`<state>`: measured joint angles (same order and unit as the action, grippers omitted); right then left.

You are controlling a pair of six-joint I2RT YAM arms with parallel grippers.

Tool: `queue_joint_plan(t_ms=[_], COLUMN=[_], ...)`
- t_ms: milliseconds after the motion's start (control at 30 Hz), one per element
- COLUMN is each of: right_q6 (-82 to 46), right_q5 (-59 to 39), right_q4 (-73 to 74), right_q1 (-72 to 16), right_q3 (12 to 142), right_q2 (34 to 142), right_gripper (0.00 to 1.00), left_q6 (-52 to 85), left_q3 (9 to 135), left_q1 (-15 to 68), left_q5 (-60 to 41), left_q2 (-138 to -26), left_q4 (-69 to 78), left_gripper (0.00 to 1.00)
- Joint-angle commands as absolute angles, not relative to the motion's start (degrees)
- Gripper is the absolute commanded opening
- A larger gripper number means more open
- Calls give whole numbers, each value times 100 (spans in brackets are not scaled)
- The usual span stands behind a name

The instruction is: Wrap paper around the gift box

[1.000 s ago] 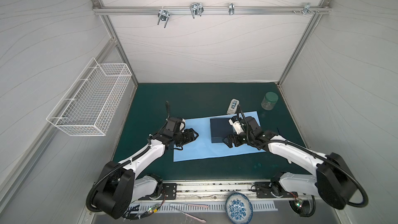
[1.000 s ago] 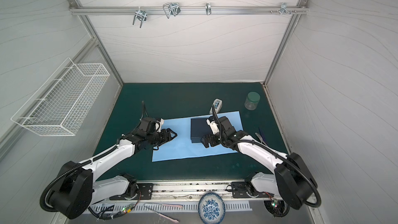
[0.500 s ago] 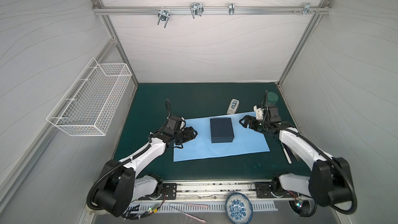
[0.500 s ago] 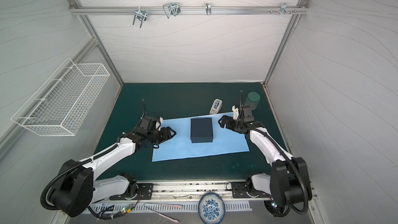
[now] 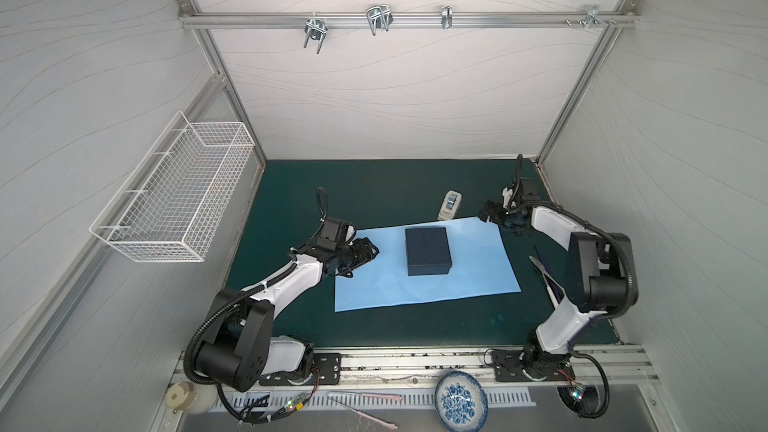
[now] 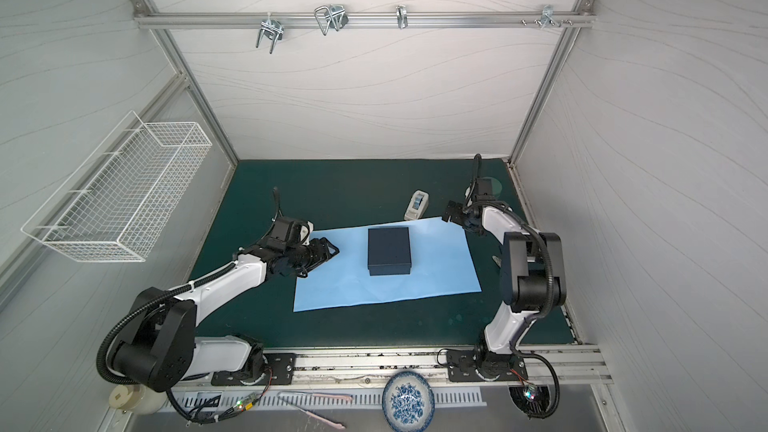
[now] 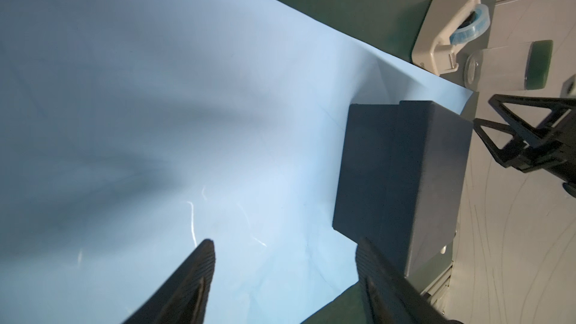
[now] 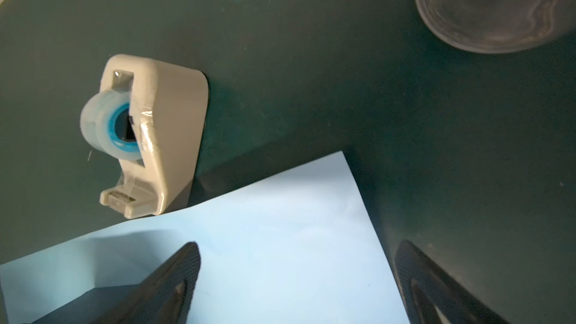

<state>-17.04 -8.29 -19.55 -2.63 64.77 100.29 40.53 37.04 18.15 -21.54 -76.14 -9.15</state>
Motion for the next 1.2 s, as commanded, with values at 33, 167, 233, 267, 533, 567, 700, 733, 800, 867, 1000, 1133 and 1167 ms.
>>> queue_joint_plan(t_ms=[33, 167, 233, 267, 533, 567, 700, 733, 800, 867, 1000, 1133, 1167], right_q6=[-1129, -905, -875, -870, -726, -731, -687, -679, -661, -703, -918, -1001, -1004], right_q5=[-1343, -1740, -2021, -2180, -2964, -3073, -3288, -3307, -3268, -3176, -3124, -2931, -2889], right_q4=[-2596, -2725, -2723, -2706, -2633, -2579, -2548, -2555, -2540, -2469, -2116, -1919, -1868], right_q1=[-39, 205, 291, 328, 456, 473, 492, 492, 500, 529, 637, 677, 677], right_q3=[6986, 7163, 7185, 7194, 7135, 7120, 7058, 7041, 6952, 6789, 6313, 6014, 5973], right_q2=[10511, 10727, 10805, 10847, 11176, 11209, 11258, 11250, 11162, 11004, 10655, 10420, 10391], right_gripper=[99, 99, 99, 99, 95, 95, 89, 87, 83, 80, 72, 62, 60], left_q6=[4019, 3997, 3970, 3955, 3907, 3898, 3937, 3937, 3929, 3942, 3944, 3948, 3946], left_q3=[3715, 3594, 3599, 3611, 3577, 3577, 3520, 3511, 3498, 3481, 3472, 3446, 3445], left_q1=[1820, 1821, 1819, 1819, 1820, 1819, 1828, 1828, 1827, 1836, 1863, 1868, 1872], left_q5=[-2355, -2316, -2329, -2338, -2397, -2421, -2529, -2539, -2555, -2567, -2623, -2664, -2672], left_q2=[-7631, -7594, -7586, -7593, -7567, -7567, -7533, -7523, -7498, -7480, -7479, -7437, -7420], left_q4=[-653, -589, -596, -607, -535, -517, -401, -385, -373, -334, -272, -240, -237], left_gripper=[74, 74, 73, 74, 73, 73, 73, 73, 73, 73, 73, 73, 73])
